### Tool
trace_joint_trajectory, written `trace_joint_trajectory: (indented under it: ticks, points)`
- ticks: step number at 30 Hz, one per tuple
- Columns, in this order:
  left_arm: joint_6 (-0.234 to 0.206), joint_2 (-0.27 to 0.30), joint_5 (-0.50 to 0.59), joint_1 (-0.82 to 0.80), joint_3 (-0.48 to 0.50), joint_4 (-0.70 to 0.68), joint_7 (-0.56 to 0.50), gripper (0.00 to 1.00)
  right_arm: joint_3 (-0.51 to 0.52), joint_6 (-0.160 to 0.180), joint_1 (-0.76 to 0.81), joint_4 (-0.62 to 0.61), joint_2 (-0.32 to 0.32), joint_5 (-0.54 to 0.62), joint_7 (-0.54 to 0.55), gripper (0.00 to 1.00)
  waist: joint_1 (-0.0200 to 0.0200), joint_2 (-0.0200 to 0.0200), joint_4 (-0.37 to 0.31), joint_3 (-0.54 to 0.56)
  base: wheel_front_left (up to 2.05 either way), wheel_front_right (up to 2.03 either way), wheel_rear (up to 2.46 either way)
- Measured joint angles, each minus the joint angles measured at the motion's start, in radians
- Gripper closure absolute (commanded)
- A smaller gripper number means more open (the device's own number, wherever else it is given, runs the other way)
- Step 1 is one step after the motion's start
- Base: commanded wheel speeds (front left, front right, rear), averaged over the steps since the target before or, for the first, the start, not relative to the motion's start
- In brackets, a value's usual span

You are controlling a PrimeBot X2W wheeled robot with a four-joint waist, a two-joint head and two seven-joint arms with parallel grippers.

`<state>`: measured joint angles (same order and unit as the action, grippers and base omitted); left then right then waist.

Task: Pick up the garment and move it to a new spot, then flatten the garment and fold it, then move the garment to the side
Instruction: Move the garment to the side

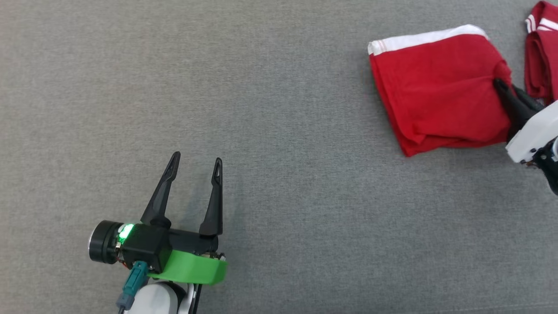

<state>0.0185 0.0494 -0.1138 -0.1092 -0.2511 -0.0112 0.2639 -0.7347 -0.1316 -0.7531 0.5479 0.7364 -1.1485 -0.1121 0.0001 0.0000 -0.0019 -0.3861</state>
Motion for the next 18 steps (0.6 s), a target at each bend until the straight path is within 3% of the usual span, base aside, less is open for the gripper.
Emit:
trace_joint_trajectory:
  ticks: [7, 18]
  points:
    - [0.031, 0.0, 0.04, -0.014, 0.028, -0.002, 0.0, 0.0, 0.01, 0.0, -0.051, 0.012, 0.092, 0.011, -0.027, 1.0, 0.0, 0.0, -0.078, -0.043, 0.0, 0.0, 0.0]
    - [0.061, -0.001, 0.067, -0.026, 0.057, -0.005, 0.0, 0.0, 0.035, 0.0, -0.125, 0.008, 0.188, 0.034, -0.017, 1.0, 0.0, 0.0, -0.14, -0.12, 0.0, 0.0, 0.0]
